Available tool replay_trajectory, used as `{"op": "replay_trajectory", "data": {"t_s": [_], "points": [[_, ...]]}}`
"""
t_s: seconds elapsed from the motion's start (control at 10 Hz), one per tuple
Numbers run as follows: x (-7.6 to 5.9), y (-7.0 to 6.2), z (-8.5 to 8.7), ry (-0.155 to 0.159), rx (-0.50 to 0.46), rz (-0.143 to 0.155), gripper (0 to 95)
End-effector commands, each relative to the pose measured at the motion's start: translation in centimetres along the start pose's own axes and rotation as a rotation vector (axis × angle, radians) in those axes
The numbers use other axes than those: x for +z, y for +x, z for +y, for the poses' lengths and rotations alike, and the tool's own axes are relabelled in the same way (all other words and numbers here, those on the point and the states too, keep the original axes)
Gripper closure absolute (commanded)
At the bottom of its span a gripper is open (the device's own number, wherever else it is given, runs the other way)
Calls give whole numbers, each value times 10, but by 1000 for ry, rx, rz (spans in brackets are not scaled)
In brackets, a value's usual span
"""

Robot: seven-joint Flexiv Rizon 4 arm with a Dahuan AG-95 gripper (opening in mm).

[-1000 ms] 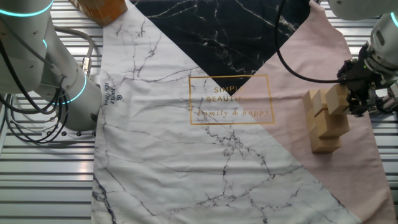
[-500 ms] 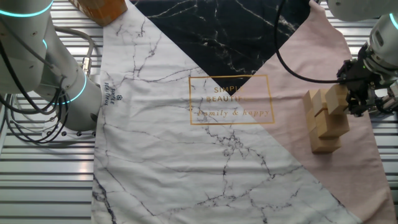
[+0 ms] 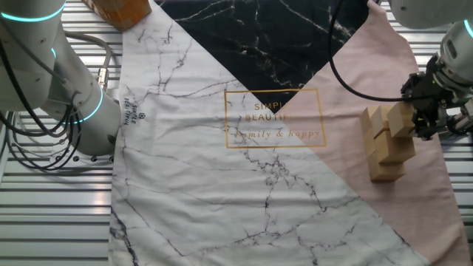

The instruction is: Stack the blocks into a pyramid shape

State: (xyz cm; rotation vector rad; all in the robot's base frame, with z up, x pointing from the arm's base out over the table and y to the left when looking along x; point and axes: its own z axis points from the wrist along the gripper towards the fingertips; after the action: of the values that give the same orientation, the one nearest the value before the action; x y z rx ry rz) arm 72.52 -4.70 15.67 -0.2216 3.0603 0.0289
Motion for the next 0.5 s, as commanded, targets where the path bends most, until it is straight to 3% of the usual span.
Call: {"op": "replay_trajectory", "data": {"t_s": [0.1,0.5], "points": [[2,1,1,2,3,-1,950],[6,4,3,3,2,-7,950]]}}
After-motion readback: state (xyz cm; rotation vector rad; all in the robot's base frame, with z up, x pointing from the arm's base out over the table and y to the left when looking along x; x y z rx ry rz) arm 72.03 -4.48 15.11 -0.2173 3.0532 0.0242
